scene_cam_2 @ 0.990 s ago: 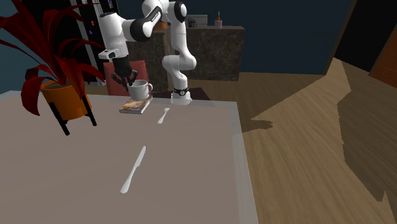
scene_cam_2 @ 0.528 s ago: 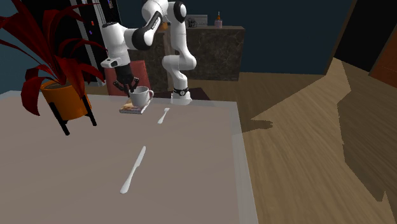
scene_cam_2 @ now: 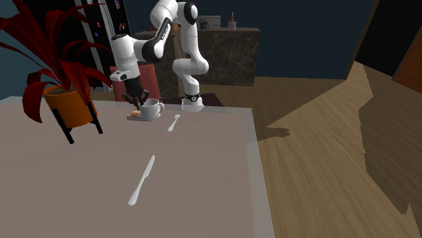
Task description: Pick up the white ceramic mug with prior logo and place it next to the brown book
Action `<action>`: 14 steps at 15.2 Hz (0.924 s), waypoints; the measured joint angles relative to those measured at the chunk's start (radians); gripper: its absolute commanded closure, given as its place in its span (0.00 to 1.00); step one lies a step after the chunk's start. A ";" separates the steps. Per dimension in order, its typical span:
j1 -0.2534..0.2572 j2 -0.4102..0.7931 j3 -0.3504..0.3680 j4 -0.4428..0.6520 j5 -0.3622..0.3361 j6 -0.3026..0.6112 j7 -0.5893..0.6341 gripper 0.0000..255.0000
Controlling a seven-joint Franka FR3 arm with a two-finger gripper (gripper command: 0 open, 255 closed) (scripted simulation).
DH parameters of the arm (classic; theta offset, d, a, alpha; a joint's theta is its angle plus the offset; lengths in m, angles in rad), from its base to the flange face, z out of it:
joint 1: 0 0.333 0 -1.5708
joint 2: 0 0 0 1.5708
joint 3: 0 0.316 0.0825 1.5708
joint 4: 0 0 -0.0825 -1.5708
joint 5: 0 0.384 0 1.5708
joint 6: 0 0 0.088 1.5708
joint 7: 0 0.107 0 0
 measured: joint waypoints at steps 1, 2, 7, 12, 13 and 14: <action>0.001 0.011 -0.002 -0.003 0.006 0.013 -0.006 1.00; 0.001 0.016 -0.003 -0.013 0.009 0.027 -0.008 1.00; 0.005 0.052 -0.007 -0.038 0.034 0.096 -0.027 1.00; 0.005 0.060 -0.008 -0.043 0.040 0.113 -0.034 1.00; 0.005 0.061 -0.007 -0.042 0.041 0.112 -0.033 1.00; 0.005 0.060 -0.006 -0.043 0.040 0.111 -0.032 1.00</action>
